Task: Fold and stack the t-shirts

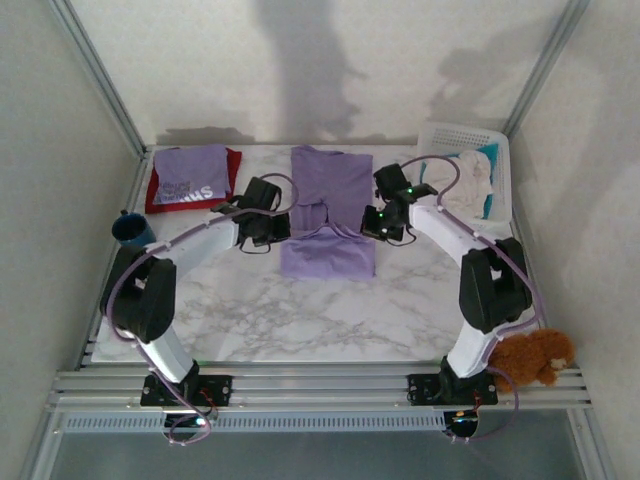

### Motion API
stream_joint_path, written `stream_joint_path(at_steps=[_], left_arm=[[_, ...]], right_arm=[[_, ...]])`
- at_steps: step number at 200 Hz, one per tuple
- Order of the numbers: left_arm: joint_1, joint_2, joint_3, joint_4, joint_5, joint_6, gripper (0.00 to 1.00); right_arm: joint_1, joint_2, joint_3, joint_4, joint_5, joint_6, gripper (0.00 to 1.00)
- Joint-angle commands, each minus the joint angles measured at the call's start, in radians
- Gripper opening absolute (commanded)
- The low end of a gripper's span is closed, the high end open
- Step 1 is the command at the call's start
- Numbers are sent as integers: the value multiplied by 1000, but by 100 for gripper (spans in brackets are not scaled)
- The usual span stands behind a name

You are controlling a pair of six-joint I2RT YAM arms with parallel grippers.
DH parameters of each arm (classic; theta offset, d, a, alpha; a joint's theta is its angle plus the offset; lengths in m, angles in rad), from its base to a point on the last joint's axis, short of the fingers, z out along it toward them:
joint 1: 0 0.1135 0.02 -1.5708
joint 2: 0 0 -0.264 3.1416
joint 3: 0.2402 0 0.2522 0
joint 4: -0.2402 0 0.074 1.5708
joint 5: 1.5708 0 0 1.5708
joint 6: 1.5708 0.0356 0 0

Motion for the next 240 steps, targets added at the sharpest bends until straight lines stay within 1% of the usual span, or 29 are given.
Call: stream_joint_path(at_steps=[1, 49, 93, 154, 240], left_arm=[[26, 40, 59, 17, 1, 51, 0], [71, 82, 114, 16, 32, 72, 0], [75, 119, 155, 22, 81, 86, 0], [79, 201, 260, 2, 81, 114, 0], [85, 233, 274, 8, 42, 126, 0]], right_arm=[[-19, 36, 64, -18, 24, -54, 0], [-37, 52, 106, -11, 21, -87, 0], [-47, 66, 120, 9, 1, -110, 0], [-86, 129, 159, 55, -48, -124, 0], [-98, 173, 199, 66, -60, -146, 0]])
